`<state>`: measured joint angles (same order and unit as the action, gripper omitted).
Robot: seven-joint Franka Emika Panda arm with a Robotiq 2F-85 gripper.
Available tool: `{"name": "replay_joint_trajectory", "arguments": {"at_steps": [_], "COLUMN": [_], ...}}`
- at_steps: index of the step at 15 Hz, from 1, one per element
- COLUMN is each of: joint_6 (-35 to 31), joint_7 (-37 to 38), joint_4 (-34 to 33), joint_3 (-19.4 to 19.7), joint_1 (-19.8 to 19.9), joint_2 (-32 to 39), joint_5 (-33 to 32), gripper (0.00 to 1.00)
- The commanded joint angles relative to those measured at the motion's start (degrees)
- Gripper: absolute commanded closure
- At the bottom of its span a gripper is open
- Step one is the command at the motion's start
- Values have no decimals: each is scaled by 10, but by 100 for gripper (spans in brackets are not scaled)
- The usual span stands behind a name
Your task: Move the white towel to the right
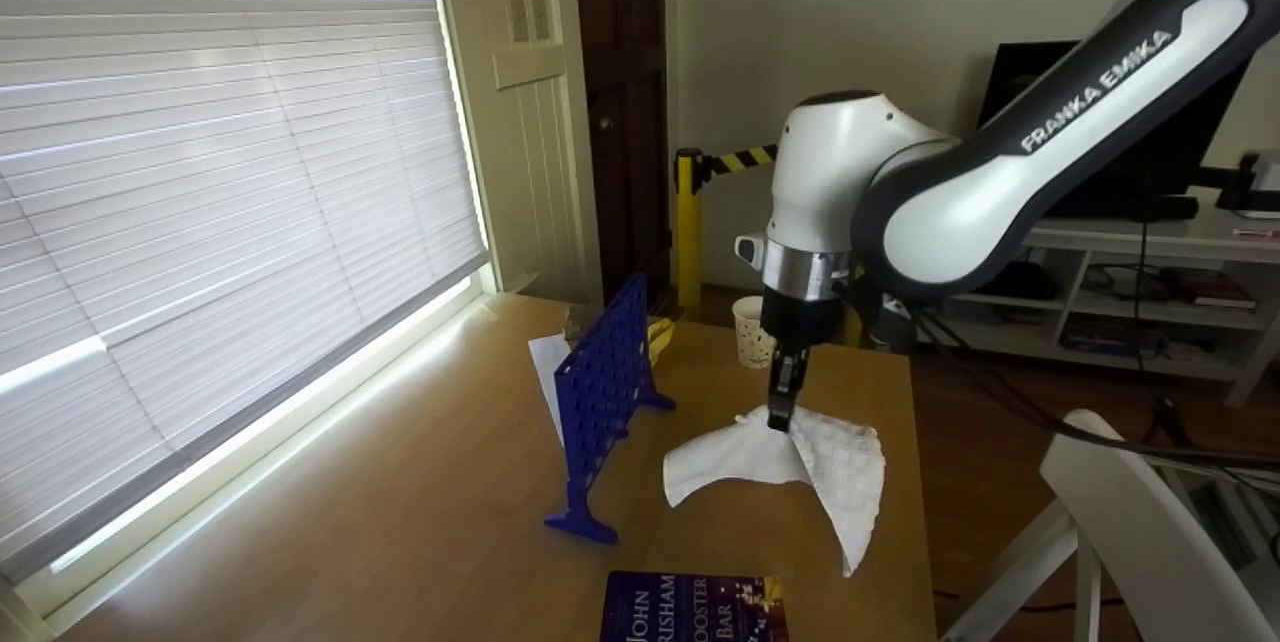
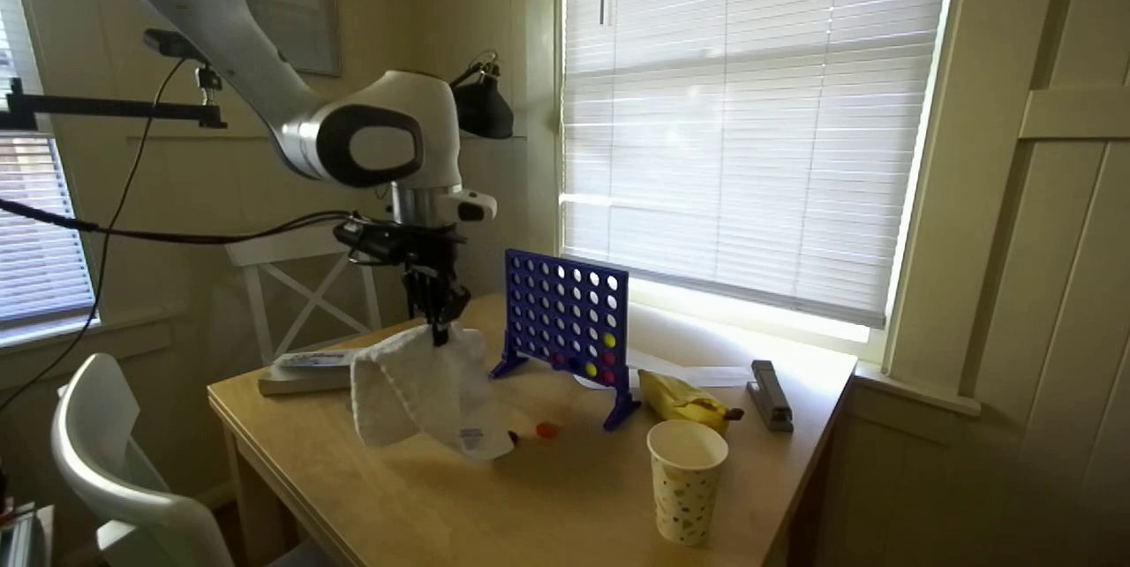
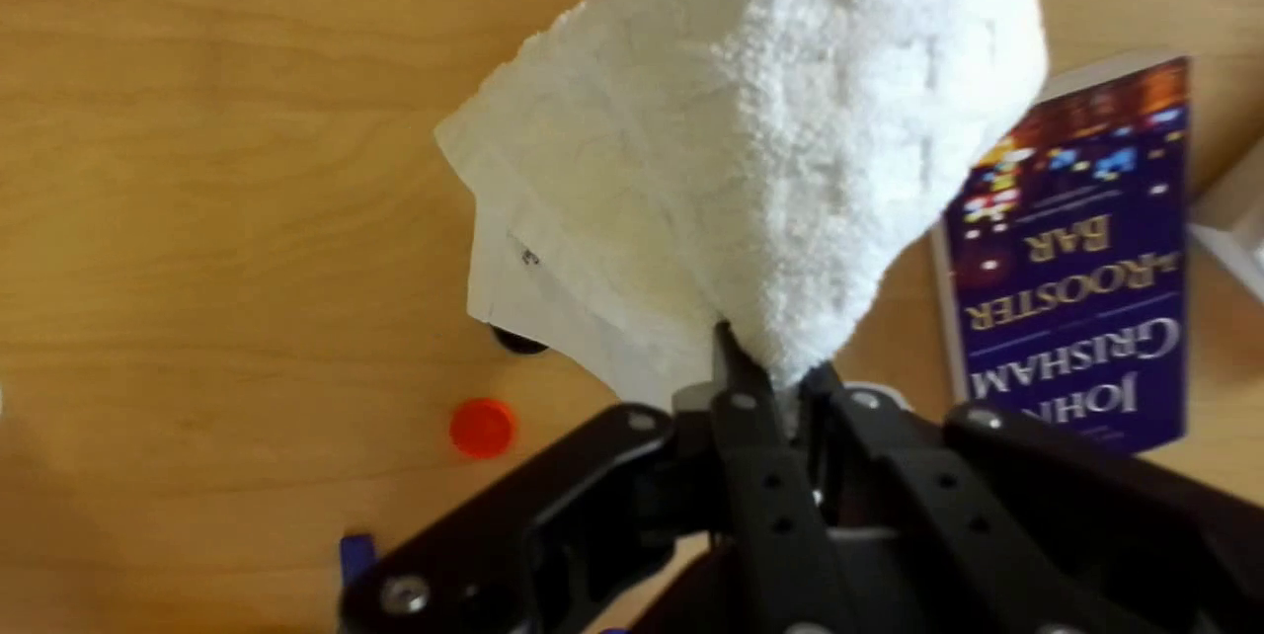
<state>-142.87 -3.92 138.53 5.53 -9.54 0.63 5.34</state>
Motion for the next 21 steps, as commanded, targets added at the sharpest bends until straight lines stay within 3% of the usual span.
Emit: {"name": "replay_joint_trajectory", "arguments": {"at_steps": [1, 4, 7, 16, 21], "joint_6": [98, 131, 118, -17, -81], "joint_7": [-133, -188, -174, -85, 10], "joint_4": [5, -8, -14, -21, -58], "joint_3": [-22, -9, -7, -2, 37], "joint_1": [41, 57, 78, 121, 130], "joint_2": [-63, -52, -28, 80, 167], "joint_5": [134, 187, 183, -22, -143], "gripper": [97, 96, 96, 96, 96]}}
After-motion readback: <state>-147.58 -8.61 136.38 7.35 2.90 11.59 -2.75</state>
